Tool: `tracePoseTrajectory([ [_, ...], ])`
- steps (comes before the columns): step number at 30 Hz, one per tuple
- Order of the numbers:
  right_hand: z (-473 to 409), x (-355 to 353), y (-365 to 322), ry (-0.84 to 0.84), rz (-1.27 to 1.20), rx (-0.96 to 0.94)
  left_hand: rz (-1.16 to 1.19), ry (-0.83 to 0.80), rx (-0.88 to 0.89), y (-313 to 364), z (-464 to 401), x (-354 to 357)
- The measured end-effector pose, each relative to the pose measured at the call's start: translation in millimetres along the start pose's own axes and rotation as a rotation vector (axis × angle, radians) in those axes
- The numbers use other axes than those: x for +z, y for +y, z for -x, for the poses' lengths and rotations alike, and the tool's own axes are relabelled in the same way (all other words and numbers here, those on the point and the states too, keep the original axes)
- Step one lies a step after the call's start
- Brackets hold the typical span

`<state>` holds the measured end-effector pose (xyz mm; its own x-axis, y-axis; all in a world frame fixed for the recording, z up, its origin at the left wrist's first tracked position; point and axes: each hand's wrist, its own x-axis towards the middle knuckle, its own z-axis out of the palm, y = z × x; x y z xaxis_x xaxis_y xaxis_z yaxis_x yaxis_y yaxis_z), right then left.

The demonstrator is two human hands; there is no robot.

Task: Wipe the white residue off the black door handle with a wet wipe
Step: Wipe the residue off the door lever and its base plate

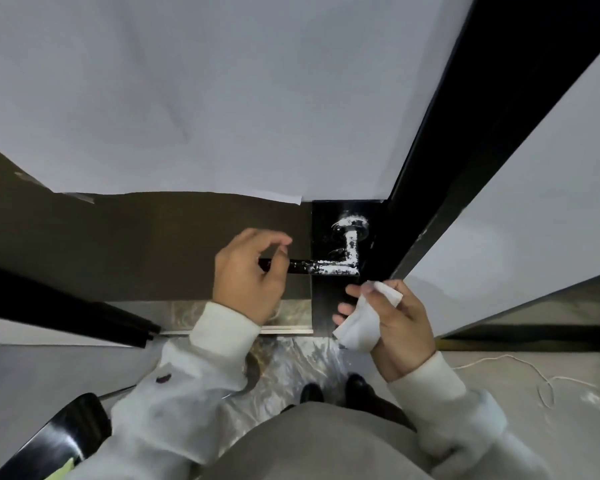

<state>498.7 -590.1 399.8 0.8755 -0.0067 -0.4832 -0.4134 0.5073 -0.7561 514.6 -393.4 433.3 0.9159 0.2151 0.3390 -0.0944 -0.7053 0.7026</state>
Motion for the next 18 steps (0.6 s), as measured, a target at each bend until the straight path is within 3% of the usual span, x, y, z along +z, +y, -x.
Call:
tracePoseTrajectory([
  [4, 1, -1, -9, 0.107, 0.352, -0.344, -0.049, -0.154, -0.075, 0, -8, 18],
  [7, -4, -6, -9, 0.134, 0.739, -0.654, -0.044, -0.135, -0.125, -1, -6, 20],
  [10, -8, -5, -8, 0.133, 0.950, -0.953, -0.023, -0.137, -0.151, 0, -6, 21],
  [18, -16, -8, -4, -0.075, 1.157, -1.189, -0.018, -0.103, -0.191, 3, -4, 25],
])
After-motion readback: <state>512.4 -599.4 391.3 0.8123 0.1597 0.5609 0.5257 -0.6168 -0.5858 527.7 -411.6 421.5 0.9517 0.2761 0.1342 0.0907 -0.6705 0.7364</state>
